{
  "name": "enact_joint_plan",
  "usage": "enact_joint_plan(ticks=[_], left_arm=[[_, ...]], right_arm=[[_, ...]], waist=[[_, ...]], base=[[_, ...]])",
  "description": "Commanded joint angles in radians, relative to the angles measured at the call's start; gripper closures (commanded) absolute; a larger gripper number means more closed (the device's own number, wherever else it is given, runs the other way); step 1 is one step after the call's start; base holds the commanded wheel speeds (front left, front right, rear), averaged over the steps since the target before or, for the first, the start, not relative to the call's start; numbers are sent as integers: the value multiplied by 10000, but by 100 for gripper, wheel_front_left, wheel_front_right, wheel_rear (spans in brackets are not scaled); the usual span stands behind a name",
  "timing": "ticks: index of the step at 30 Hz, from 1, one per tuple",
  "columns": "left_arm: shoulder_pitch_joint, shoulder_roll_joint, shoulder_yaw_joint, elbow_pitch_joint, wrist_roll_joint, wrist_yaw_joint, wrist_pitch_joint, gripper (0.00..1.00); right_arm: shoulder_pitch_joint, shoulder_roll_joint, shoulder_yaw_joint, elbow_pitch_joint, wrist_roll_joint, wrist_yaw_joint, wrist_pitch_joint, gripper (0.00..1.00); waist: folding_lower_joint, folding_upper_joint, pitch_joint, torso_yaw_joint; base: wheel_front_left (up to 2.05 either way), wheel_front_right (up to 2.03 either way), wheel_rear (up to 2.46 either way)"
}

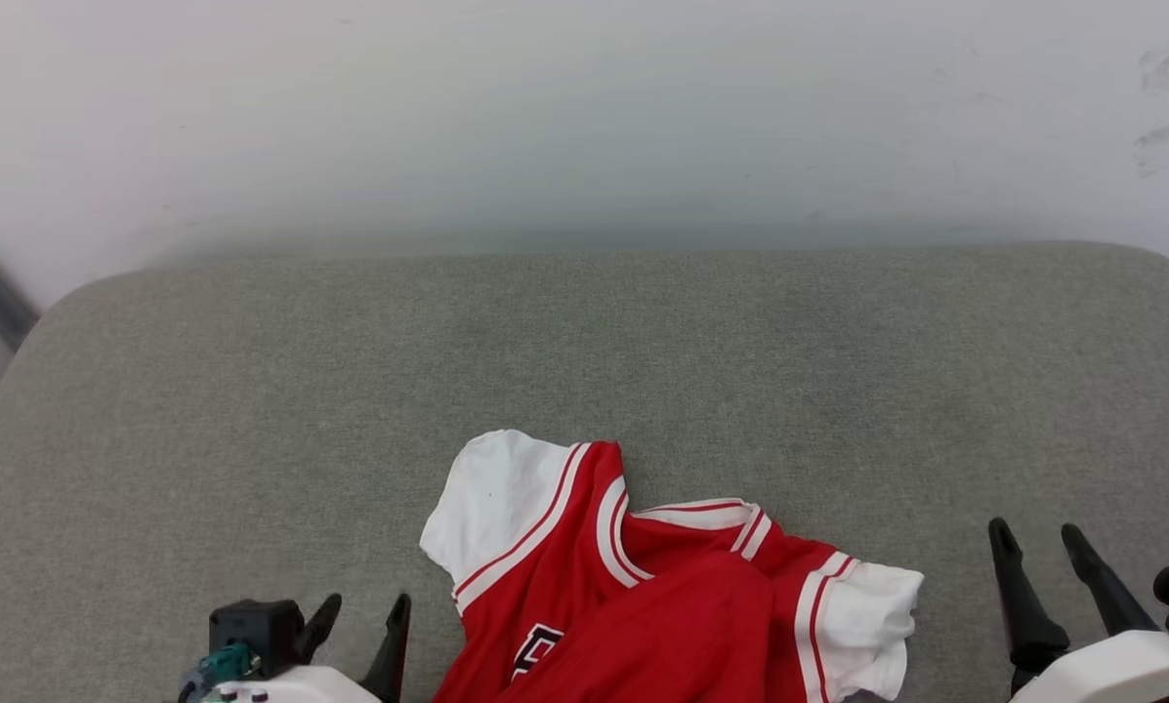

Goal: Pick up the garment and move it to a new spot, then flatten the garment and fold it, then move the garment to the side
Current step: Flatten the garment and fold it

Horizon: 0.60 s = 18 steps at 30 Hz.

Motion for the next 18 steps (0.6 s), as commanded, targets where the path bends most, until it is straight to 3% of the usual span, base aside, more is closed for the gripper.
enact_joint_plan(ticks=[1, 8, 14, 18], left_arm=[[-171, -44, 65, -86, 136, 54, -235, 0], [-615, -205, 514, -701, 756, 388, -1620, 0], [-790, -78, 763, -1248, 943, 675, -1840, 0], [-946, 28, 906, -1631, 1007, 772, -1897, 0]], right_arm=[[144, 9, -8, 21, 77, 0, 98, 0], [299, 9, -232, 399, -141, 0, 1419, 0], [63, -25, -210, 701, -458, 0, 3113, 0], [-507, -501, 363, 799, -472, 0, 4396, 0]], waist=[[0, 0, -17, -15], [0, 0, -19, 25], [0, 0, 167, 198], [0, 0, 609, 365]], base=[[0, 0, 0], [0, 0, 0], [0, 0, 0], [0, 0, 0]])
